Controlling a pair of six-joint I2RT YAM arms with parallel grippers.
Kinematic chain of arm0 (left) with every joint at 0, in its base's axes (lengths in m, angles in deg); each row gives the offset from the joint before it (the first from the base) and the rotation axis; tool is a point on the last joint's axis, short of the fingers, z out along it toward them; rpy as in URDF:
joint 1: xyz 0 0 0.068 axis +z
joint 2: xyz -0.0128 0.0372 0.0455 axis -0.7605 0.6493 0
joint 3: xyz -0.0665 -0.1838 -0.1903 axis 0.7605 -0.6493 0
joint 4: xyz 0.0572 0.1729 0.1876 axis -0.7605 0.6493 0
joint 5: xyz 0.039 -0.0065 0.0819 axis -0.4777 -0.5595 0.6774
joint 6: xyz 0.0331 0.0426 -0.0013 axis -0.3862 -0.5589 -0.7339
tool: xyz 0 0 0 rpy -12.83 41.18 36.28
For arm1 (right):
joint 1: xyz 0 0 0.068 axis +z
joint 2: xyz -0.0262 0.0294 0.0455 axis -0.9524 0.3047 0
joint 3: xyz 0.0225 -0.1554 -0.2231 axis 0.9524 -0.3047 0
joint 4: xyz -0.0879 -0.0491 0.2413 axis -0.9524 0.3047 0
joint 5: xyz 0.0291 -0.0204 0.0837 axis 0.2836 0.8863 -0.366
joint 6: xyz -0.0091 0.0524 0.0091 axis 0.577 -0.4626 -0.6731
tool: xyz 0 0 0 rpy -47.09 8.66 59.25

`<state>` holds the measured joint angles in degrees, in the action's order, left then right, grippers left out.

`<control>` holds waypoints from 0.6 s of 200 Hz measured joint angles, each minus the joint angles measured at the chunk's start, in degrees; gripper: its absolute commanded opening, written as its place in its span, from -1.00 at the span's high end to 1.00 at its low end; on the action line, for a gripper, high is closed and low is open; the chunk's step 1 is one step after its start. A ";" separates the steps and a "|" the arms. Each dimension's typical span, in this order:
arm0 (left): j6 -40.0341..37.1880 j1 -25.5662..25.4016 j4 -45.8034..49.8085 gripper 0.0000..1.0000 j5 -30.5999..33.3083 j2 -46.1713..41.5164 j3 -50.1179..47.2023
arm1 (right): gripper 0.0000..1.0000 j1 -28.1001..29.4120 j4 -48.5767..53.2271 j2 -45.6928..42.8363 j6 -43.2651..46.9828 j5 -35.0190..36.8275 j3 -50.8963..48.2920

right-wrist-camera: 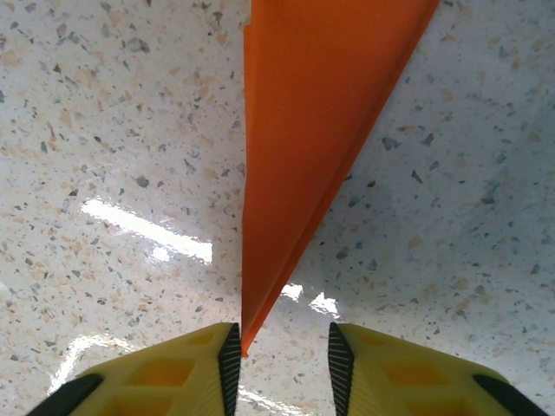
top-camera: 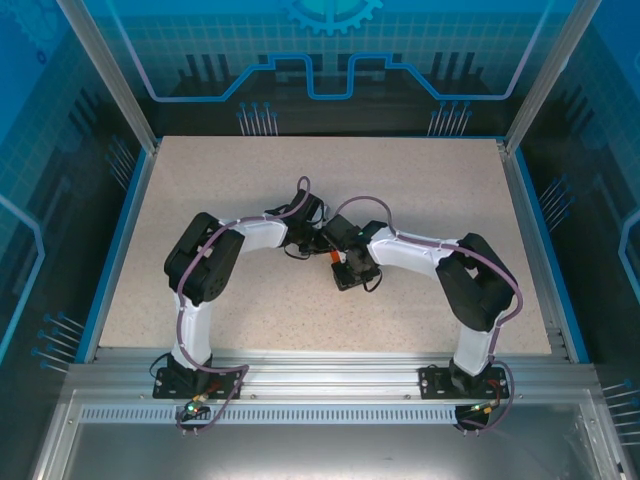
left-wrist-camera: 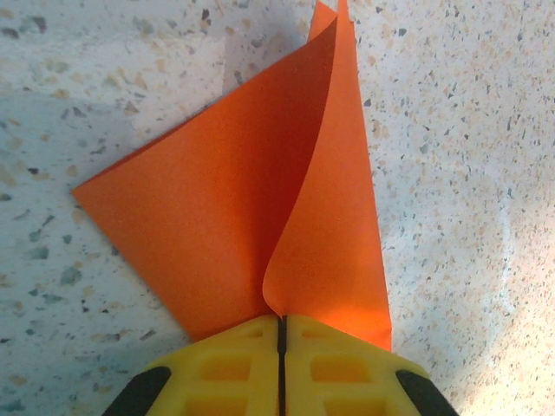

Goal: Fold a paper plane with a square sheet of paper (fold left side to right side)
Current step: Fold the wing for the fifth time at the center of the table.

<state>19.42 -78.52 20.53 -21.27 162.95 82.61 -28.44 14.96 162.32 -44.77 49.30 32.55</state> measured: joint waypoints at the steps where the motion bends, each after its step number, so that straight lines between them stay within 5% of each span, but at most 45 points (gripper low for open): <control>1: 0.00 0.00 0.00 0.81 0.00 0.00 0.00 | 0.42 0.00 -0.02 0.00 -0.02 0.00 0.00; 62: -0.63 0.00 0.02 0.81 -0.07 0.00 0.09 | 0.29 -0.81 -5.57 -4.90 0.72 -4.04 -7.32; 120: -0.66 0.00 0.02 0.81 -0.07 0.00 0.11 | 0.30 -10.80 -19.96 -12.07 -0.35 -17.70 -16.41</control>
<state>18.76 -78.52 20.56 -21.33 162.95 82.72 -39.24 -4.99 150.26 -45.12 31.60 16.14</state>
